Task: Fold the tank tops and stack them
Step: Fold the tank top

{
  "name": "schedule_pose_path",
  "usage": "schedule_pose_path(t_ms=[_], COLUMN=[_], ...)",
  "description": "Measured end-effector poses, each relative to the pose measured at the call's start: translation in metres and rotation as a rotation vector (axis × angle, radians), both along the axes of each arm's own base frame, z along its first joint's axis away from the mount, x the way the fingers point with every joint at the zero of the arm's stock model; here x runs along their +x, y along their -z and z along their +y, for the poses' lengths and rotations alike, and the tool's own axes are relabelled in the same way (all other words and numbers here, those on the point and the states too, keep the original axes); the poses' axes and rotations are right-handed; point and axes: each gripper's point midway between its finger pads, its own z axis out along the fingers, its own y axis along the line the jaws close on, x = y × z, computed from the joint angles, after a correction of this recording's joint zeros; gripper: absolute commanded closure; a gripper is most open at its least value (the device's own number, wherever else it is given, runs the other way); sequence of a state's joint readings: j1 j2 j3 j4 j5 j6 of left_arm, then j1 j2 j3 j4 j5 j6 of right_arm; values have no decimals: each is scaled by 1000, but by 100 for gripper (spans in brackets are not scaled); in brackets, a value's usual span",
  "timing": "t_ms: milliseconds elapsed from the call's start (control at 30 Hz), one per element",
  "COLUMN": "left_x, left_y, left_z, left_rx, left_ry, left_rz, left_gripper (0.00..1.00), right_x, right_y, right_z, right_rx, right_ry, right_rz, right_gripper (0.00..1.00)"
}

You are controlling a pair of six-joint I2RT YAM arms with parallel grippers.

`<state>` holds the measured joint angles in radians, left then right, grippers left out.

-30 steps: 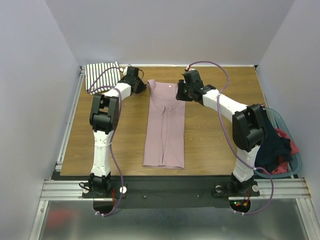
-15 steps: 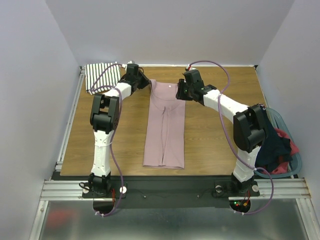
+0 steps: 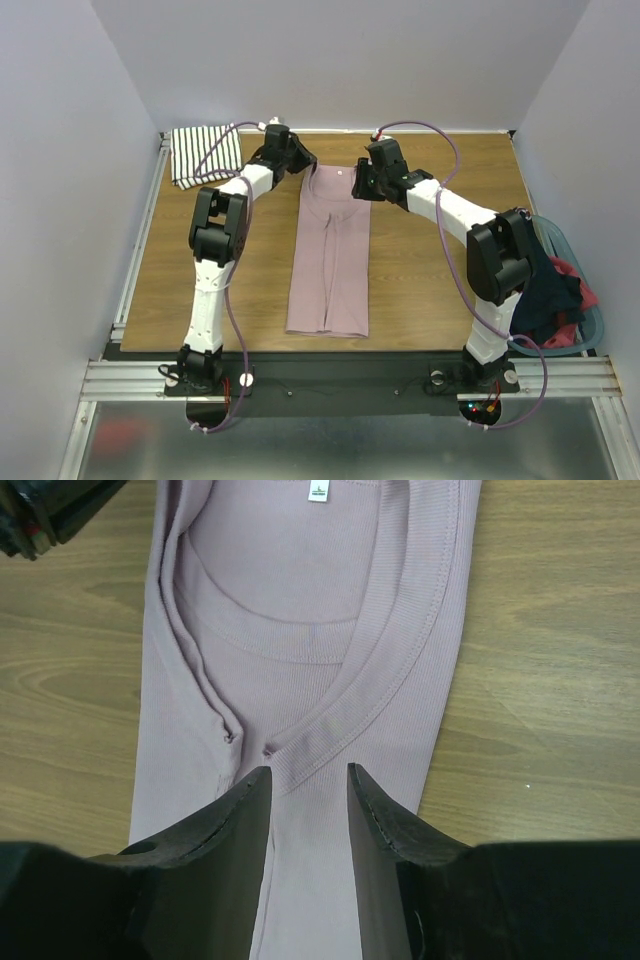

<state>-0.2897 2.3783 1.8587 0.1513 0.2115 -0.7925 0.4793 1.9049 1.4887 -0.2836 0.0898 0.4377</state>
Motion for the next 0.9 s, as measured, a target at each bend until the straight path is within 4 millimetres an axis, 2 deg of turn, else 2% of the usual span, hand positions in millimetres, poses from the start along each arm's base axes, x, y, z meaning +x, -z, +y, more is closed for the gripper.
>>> schedule_pose_path(t_ms=[367,633,767,900], left_x=[-11,2,11,23], left_y=[42,41,42,37], left_z=[-29,-30,-30,-32], left_rx=[7,-1,4,3], left_ry=[56,35,16,10], left_rz=[55,44,41,19], left_gripper=[71,71,65,54], right_x=[1,3,6,12], right_y=[0,5,27,65], right_z=[-1,-3,-5,-4], right_rx=[-5,-16,-47,-94], right_ry=[6,17,24,15], right_rz=[-2,0,28,79], right_gripper=[58,58,58,58])
